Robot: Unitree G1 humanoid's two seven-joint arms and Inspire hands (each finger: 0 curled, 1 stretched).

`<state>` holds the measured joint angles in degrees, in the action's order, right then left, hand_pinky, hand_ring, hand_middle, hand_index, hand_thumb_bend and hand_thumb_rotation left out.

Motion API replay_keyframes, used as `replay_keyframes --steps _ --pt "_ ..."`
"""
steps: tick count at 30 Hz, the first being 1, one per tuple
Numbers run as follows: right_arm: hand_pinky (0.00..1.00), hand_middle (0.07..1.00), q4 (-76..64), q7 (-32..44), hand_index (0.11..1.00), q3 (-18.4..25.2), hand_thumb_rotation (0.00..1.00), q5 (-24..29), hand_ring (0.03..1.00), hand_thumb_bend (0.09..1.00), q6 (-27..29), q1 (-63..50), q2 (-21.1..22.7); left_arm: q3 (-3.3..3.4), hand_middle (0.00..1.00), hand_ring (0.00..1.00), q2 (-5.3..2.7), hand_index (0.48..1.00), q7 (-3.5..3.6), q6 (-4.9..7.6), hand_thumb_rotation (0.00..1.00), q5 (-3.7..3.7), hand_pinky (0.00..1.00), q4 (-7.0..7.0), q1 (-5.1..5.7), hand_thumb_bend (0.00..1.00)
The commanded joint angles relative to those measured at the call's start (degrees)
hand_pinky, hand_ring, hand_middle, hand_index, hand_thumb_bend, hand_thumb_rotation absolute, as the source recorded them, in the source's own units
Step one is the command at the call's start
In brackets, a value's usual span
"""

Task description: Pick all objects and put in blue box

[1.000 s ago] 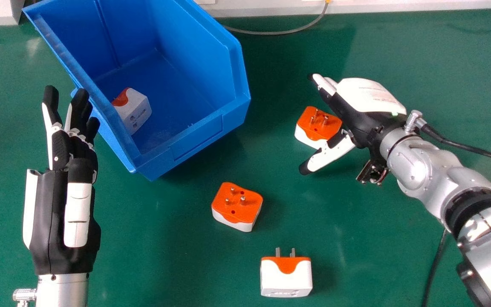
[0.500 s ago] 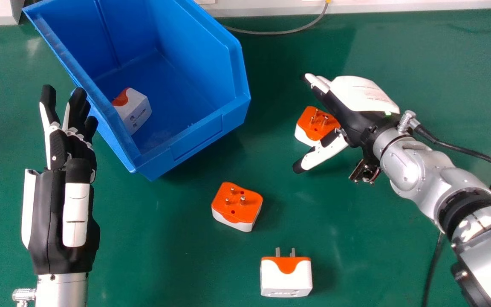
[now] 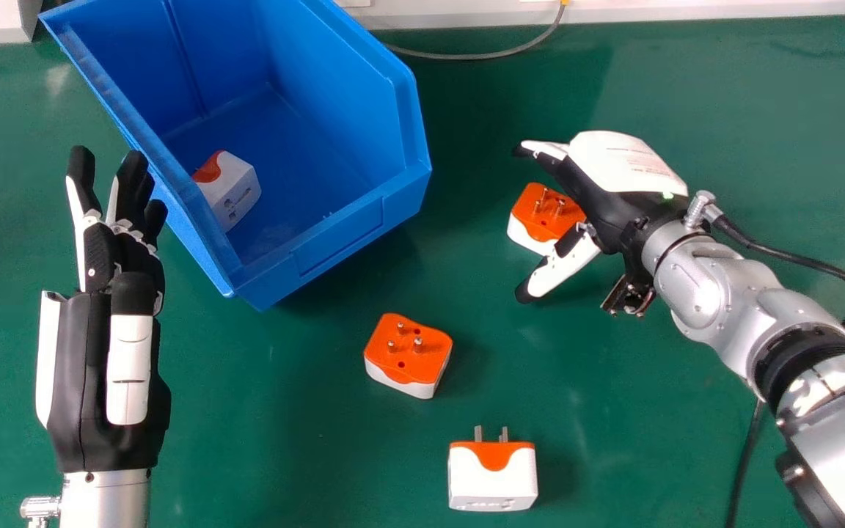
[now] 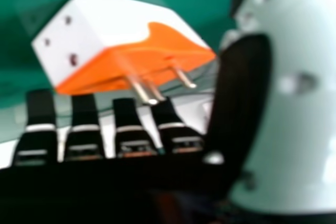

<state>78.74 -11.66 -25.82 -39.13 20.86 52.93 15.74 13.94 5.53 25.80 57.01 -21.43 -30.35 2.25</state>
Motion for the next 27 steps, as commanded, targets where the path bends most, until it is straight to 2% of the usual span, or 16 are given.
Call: replay_keyframes --steps 1,5,9,15,22,27 --pt "0.77 0.905 -0.08 -0.56 0.889 -0.02 0.23 -0.04 0.863 1.0 -0.37 1.38 0.04 0.33 0.98 1.0 0.4 0.961 0.24 0.83 0.89 -0.54 1.0 1.22 0.39 0.74" --pt "0.77 0.905 -0.08 -0.07 0.89 0.4 0.23 0.51 0.865 1.0 -0.82 1.39 -0.28 0.31 0.98 1.0 0.43 0.961 0.48 0.71 0.89 -0.69 1.0 1.43 0.47 0.74" --pt "0.77 0.906 -0.1 -1.14 0.89 0.2 0.23 0.27 0.861 1.0 -1.01 1.18 -0.52 0.31 0.98 1.0 0.47 0.961 0.39 0.38 0.89 -0.69 1.0 2.08 0.81 0.74" --pt "0.75 0.888 -0.06 -1.88 0.87 -0.07 0.19 -0.03 0.843 0.992 -0.98 0.92 -0.17 0.08 0.98 1.0 0.28 0.958 0.45 0.13 0.89 -0.72 1.0 2.25 0.94 0.75" --pt "0.74 0.88 0.09 -1.05 0.862 -0.09 0.16 0.06 0.839 0.984 -1.61 0.88 -0.19 -0.04 0.98 1.0 0.42 0.957 0.97 -0.4 0.88 -1.38 1.0 2.44 0.96 0.75" --pt "0.75 0.88 0.19 -0.36 0.864 -0.14 0.17 0.09 0.844 0.985 -2.22 0.91 -0.61 0.05 0.98 1.0 0.26 0.957 0.94 -0.05 0.88 -1.14 1.0 2.55 0.95 0.75"
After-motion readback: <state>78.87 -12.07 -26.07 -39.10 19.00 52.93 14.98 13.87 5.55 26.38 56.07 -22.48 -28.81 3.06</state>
